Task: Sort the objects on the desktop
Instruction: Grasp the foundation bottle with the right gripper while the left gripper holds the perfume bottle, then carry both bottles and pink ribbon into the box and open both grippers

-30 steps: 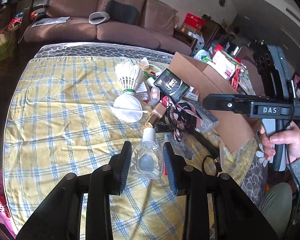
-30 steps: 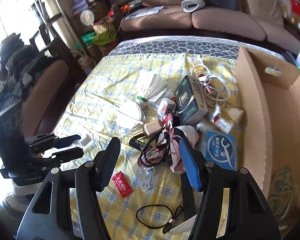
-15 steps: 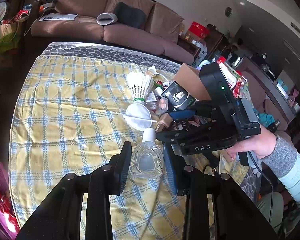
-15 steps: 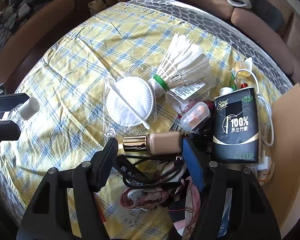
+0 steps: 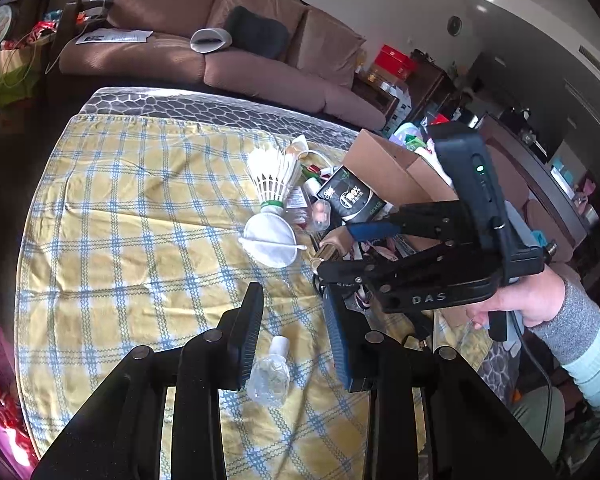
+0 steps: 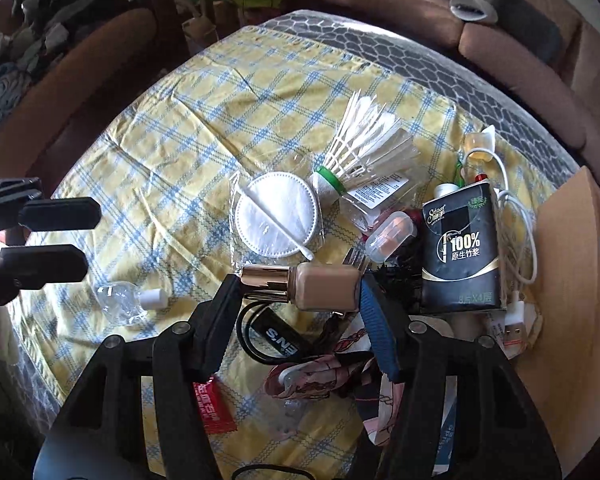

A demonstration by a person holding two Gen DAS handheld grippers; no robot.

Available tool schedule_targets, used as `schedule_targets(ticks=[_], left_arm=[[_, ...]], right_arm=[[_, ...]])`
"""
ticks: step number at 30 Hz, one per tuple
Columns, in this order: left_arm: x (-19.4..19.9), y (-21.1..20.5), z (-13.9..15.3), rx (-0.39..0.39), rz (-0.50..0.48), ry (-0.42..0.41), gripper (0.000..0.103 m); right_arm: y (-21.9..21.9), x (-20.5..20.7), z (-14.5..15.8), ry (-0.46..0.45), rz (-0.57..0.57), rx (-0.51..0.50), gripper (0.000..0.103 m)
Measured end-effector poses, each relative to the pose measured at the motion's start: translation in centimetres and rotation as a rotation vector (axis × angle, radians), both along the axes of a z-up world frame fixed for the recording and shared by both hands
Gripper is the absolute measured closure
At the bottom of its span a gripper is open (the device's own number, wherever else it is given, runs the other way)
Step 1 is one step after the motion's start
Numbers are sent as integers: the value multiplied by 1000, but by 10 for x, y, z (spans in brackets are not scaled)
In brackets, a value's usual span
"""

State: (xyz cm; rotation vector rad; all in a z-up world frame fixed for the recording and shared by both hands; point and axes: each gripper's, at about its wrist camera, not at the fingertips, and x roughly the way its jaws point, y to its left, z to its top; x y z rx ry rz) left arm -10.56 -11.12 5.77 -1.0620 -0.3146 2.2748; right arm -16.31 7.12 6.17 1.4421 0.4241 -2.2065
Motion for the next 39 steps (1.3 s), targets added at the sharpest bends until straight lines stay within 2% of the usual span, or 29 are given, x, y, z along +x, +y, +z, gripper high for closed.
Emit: schedule_targets(ticks=[2, 4, 6, 11, 13, 15, 17, 20, 24, 27, 31, 33, 34, 36, 39], left_arm=[[-1, -2, -1, 4, -10, -10, 73], [-1, 0, -5, -1, -45, -40, 65], [3, 5, -11, -73, -52, -38, 56], [11, 25, -40, -229, -89, -64, 56], [14, 35, -50, -308, -105, -50, 56], [19, 40, -50, -348, -116, -14, 56], [20, 37, -46, -328, -110, -10, 70], [21, 30, -32, -251, -99, -2, 70], [25, 27, -5, -176, -84, 21, 70], [30, 35, 21, -162, -101, 56, 70], [39, 46, 61, -128, -119, 102, 70], [45, 53, 79, -129, -127, 132, 70], [47, 57, 88, -122, -134, 139, 70], [49, 67, 105, -121, -150, 155, 70], [50, 89, 135, -157, -177, 201, 70]], right_arm=[[7, 5, 17, 16, -23, -69, 47], [16, 9, 31, 10, -51, -155, 47], [25, 12, 42, 4, -84, -231, 47], [43, 21, 52, 18, -155, -327, 47], [47, 27, 52, 13, -166, -348, 47], [54, 31, 50, -14, -191, -395, 47], [63, 34, 51, -38, -216, -488, 47], [75, 37, 63, -34, -244, -618, 47], [82, 47, 98, 46, -221, -645, 47], [90, 57, 126, 80, -200, -687, 47], [109, 73, 156, 118, -181, -806, 47], [107, 83, 167, 196, -200, -642, 47], [107, 89, 171, 229, -187, -592, 47], [117, 100, 181, 232, -180, -643, 47], [133, 111, 204, 275, -205, -629, 47]])
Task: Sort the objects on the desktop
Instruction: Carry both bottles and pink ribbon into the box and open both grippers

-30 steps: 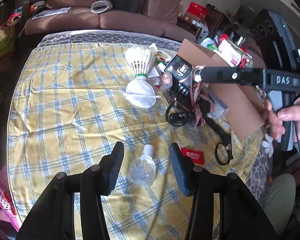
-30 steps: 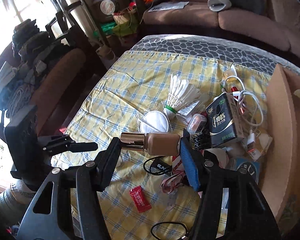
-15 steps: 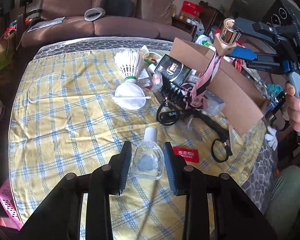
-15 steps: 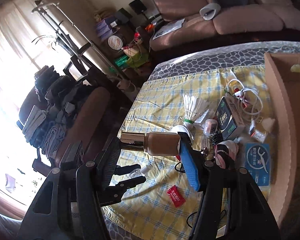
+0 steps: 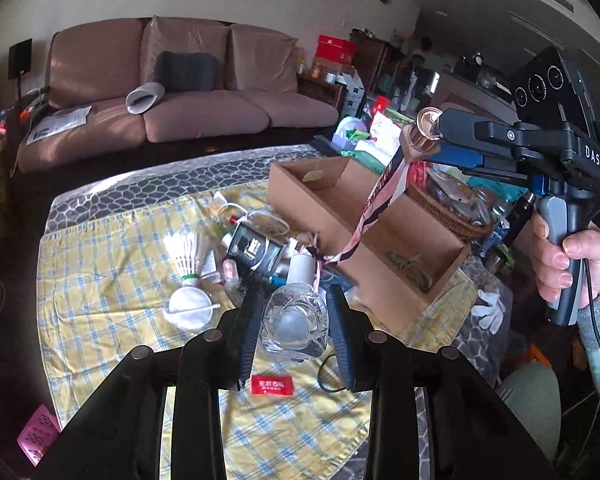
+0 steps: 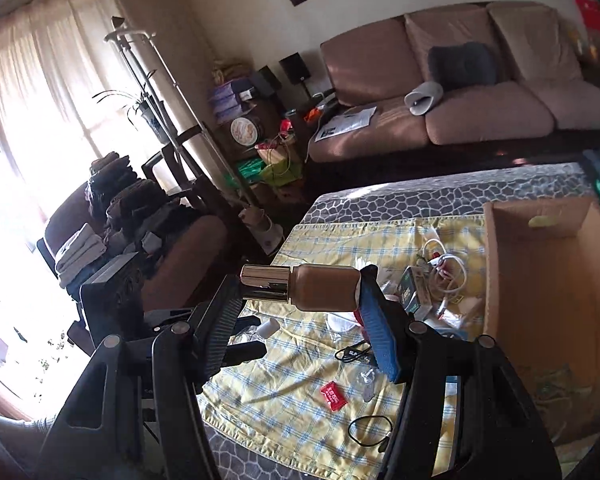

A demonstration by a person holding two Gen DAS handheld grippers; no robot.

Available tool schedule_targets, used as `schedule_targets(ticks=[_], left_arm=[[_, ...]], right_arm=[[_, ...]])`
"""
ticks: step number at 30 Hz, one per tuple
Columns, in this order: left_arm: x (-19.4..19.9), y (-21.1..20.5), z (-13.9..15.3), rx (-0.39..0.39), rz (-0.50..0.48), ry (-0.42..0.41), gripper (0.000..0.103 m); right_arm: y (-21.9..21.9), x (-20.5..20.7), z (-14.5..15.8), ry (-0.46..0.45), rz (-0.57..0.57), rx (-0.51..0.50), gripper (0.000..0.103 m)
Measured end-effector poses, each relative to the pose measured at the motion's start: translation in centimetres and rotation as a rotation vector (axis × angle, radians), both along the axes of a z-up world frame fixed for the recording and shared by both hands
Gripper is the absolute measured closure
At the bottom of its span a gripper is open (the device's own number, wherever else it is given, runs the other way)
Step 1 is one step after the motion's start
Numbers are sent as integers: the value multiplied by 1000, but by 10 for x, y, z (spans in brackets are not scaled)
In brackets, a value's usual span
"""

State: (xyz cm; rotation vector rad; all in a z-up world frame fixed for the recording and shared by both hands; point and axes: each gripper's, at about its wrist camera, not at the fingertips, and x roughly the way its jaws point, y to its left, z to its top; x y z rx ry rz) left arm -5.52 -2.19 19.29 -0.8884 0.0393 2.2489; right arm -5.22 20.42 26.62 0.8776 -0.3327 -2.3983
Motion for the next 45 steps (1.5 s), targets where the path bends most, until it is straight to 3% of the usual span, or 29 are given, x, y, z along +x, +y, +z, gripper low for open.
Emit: schedule_targets(ticks=[12, 15, 18, 22, 27, 31, 35, 39, 45], left_arm=[[-15, 109, 134, -14, -113, 151, 70], [-19, 143, 152, -35, -138, 172, 70], [-25, 175, 151, -41, -156, 166, 70], [-41, 212, 122, -41, -158, 104, 70], [-69, 249, 53, -63, -143, -6, 70], [-88, 277, -10, -124, -136, -82, 71], [-103, 303, -56, -219, -148, -109, 72], [-109, 317, -77, -266, -169, -112, 72], [-119, 300, -86, -231, -139, -148, 72]], right_arm=[[77, 22, 167, 144, -129, 64, 47], [99, 19, 189, 141, -188, 97, 47], [121, 12, 189, 117, -241, 124, 47], [156, -9, 147, 37, -282, 103, 47], [194, -44, 56, -91, -310, 78, 47], [213, -70, -26, -200, -332, 101, 47], [219, -100, -94, -294, -330, 159, 47], [217, -123, -139, -371, -314, 194, 47], [210, -149, -181, -445, -296, 266, 47]])
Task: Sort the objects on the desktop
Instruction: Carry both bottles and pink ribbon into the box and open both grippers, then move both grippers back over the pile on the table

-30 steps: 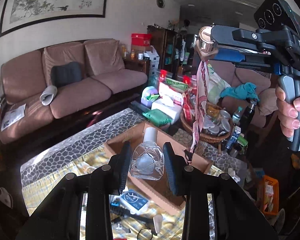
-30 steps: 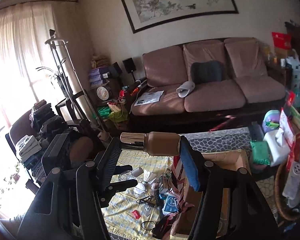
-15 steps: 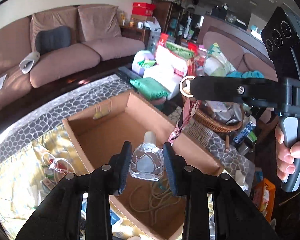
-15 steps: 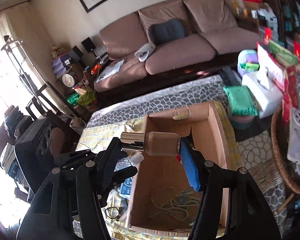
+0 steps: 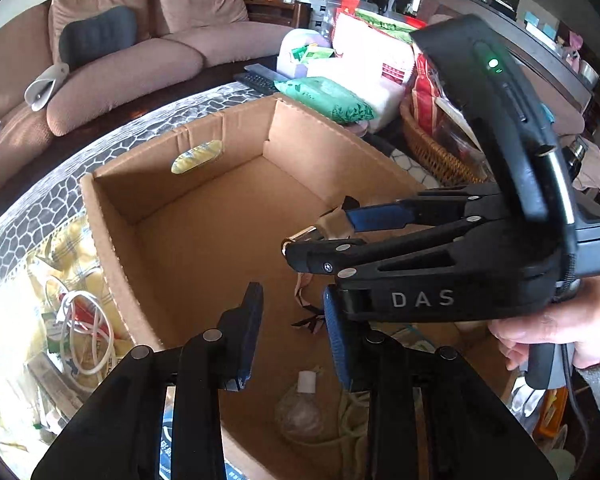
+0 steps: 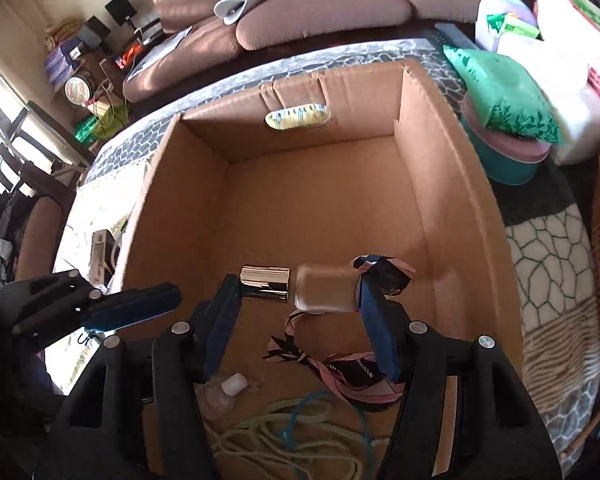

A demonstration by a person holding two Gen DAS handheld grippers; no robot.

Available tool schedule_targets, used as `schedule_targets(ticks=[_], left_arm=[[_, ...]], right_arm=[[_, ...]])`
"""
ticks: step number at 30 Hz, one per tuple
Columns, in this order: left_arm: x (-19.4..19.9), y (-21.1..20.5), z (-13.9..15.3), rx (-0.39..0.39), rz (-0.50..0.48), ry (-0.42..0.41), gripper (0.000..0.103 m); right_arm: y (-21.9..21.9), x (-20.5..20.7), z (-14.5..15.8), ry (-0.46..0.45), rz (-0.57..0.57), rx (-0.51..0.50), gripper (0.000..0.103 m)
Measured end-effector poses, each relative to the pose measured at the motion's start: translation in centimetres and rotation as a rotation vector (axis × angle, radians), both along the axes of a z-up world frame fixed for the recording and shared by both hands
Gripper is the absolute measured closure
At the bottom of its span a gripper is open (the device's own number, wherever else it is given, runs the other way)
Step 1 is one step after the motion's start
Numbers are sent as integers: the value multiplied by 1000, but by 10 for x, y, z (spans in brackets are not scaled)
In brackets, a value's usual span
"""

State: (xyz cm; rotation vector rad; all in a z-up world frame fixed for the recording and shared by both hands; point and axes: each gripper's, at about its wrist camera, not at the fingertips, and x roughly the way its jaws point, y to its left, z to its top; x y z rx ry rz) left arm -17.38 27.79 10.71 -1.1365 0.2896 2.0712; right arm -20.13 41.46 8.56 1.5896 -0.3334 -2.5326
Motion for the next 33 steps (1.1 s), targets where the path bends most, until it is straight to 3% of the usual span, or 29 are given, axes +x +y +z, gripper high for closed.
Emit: schedule_targets(ticks=[9, 13, 15, 17, 19, 21, 26, 33], left_arm=[[7, -38, 5, 41, 51, -1, 70], [7, -44, 6, 41, 75, 0, 62], [8, -48, 8, 47, 90, 4, 52], [9, -53, 11, 67, 100, 3, 19], [9, -59, 14, 94, 102, 5, 0], [12, -63, 19, 104, 117, 23, 0], [23, -77, 30, 113, 145, 56, 0], [45, -105, 45, 101, 186, 110, 0]], right_arm=[[-16, -8, -18, -52, 26, 44, 46], [-21, -7, -17, -65, 15, 89, 45], [-22, -3, -15, -70, 3, 104, 42], [-22, 2, -11, -63, 7, 103, 31], [-22, 10, -4, -39, 9, 103, 23], [-22, 16, 5, -9, 6, 119, 10], [-29, 37, 31, 54, 1, 168, 1], [-51, 76, 68, 169, 35, 211, 0]])
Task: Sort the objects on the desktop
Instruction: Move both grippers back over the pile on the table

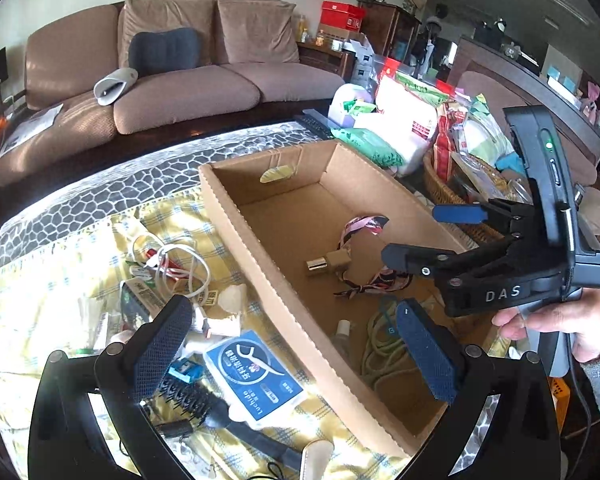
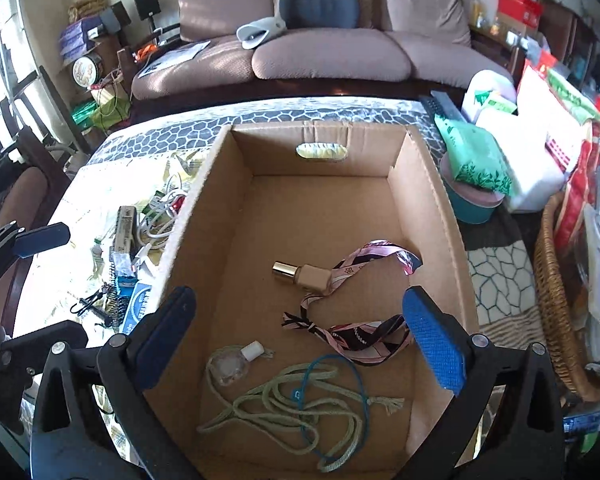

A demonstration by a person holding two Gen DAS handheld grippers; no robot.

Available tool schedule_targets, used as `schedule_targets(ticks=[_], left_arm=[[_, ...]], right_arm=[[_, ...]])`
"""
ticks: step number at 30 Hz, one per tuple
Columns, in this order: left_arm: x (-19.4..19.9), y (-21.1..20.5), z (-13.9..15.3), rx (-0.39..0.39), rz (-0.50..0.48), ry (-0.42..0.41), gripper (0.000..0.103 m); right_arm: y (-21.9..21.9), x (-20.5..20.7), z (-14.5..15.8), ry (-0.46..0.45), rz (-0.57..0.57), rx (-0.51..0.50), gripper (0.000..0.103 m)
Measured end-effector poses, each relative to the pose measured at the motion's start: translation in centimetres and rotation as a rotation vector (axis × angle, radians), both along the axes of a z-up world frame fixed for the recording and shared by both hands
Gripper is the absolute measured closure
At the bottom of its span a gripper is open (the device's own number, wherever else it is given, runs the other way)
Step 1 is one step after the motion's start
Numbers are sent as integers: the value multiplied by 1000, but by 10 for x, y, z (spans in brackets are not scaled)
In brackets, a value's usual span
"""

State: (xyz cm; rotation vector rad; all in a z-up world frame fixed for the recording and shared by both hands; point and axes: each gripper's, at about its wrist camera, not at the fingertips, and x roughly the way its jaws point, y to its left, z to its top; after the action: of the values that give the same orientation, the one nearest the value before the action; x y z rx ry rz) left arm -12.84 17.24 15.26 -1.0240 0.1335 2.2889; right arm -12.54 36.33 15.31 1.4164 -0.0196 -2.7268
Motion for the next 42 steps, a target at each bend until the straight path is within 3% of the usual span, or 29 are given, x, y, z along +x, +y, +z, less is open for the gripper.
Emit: schedule_targets(ticks=[5, 13, 20, 27, 34, 42], left_arm=[[16, -25, 15, 2, 28, 39, 0], [39, -106, 19, 33, 97, 12, 0], [57, -195, 3, 69, 170, -42, 0], [70, -249, -25, 88, 206, -63, 0], [63, -273, -56, 81, 202, -89, 0], [36, -262, -77, 75, 154, -85, 0]], right_arm=[[-27, 24, 21, 23, 40, 49, 0], [-54, 60, 44, 70, 97, -22, 0], [-94, 84, 47, 93, 180, -127, 0], [-150, 90, 43, 81, 267, -156, 0], [-185, 72, 27, 53, 282, -172, 0], [-199, 36, -2, 28, 259, -150, 1]])
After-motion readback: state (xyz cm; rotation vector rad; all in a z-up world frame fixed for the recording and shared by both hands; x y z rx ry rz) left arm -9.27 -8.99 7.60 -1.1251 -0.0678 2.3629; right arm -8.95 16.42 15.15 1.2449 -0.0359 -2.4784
